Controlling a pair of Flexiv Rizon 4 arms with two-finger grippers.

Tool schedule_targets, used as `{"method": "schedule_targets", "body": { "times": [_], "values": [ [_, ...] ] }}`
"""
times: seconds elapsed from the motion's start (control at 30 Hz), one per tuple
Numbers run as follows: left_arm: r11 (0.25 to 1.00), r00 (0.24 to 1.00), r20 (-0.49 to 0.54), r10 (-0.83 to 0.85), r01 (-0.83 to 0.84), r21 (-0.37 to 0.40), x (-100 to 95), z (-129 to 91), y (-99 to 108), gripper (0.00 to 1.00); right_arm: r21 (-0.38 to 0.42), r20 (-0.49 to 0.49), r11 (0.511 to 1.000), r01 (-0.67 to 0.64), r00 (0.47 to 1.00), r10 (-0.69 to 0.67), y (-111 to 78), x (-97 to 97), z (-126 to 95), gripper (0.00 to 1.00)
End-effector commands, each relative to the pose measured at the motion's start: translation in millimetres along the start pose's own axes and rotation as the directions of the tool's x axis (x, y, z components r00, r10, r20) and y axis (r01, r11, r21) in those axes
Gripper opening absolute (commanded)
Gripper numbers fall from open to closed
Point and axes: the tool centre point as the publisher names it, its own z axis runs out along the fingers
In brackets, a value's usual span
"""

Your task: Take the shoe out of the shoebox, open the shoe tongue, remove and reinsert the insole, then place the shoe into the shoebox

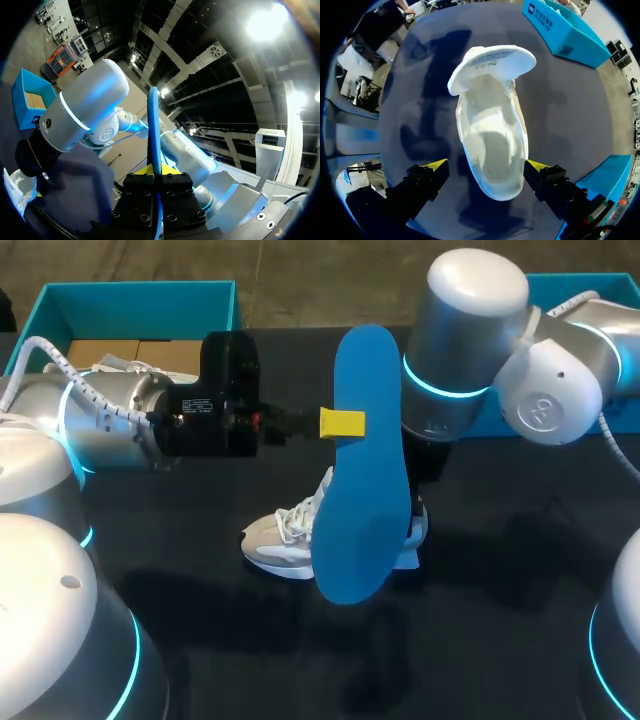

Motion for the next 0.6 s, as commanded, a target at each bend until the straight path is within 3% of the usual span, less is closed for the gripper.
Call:
{"method": "schedule_targets", "body": {
  "times": [0.03,0.17,0.6],
  "values": [
    [1.0,1.0,0.0,0.0,0.0,0.0,-0.5,1.2,0.2,0.0,0.02,0.024,1.0,-0.002,1.0,0.002,11.1,-9.8,-1.3,1.0],
    [1.0,1.0,0.0,0.0,0.0,0.0,-0.5,1.2,0.2,0.0,0.036,0.037,0.999,-0.008,0.999,0.006,22.3,-22.9,-0.2,1.0],
    [1.0,1.0,0.0,0.0,0.0,0.0,-0.5,1.2,0.2,0.0,0.041,0.007,0.998,0.038,0.999,-0.039,44.5,-58.6,31.7,1.0]
  ]
}}
